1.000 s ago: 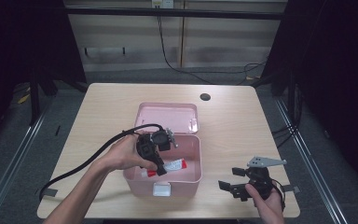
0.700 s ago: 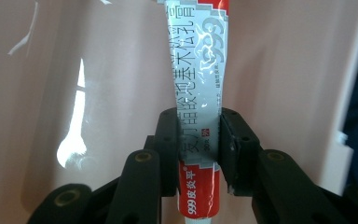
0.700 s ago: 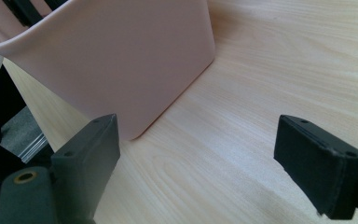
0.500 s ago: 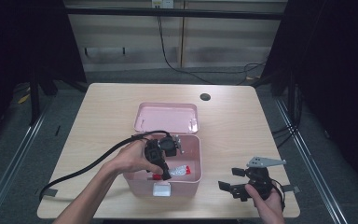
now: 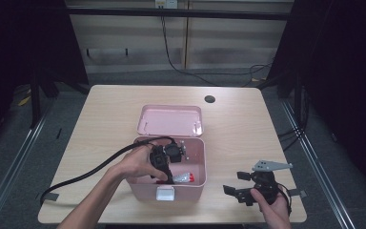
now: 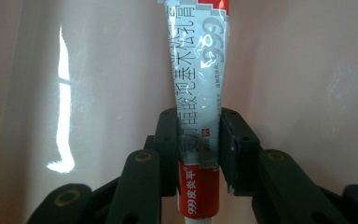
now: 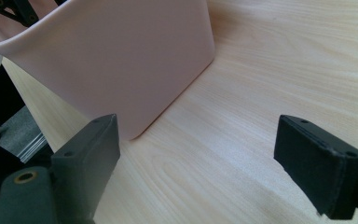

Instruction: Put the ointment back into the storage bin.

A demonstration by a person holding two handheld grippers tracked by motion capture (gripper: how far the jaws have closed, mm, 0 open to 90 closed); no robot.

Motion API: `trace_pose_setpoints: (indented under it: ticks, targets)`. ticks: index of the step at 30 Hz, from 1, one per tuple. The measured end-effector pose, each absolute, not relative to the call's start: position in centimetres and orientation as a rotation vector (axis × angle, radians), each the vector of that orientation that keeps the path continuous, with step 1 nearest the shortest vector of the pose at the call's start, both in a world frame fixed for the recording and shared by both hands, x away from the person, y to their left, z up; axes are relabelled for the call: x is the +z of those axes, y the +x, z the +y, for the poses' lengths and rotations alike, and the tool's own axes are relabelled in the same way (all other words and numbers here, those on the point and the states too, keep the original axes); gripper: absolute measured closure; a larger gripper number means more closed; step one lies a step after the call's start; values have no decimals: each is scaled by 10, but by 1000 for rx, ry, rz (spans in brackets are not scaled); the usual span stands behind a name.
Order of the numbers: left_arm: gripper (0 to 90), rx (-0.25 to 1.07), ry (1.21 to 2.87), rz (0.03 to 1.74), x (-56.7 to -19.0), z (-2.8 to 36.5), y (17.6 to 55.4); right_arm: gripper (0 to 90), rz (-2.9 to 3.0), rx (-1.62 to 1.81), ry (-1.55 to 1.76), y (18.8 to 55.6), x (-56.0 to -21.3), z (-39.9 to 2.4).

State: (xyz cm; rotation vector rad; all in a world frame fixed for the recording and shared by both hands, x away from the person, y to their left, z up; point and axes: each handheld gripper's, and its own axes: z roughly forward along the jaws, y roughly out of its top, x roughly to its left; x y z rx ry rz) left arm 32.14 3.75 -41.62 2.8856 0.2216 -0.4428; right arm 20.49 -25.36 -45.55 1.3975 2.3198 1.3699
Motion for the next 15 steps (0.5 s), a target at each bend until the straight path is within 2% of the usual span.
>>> trace_pose_setpoints:
  ticks: [15]
  targets:
    - [706,-514,2922,208,-437,28,321,139,2322,1371,1392,205,-456,-253]
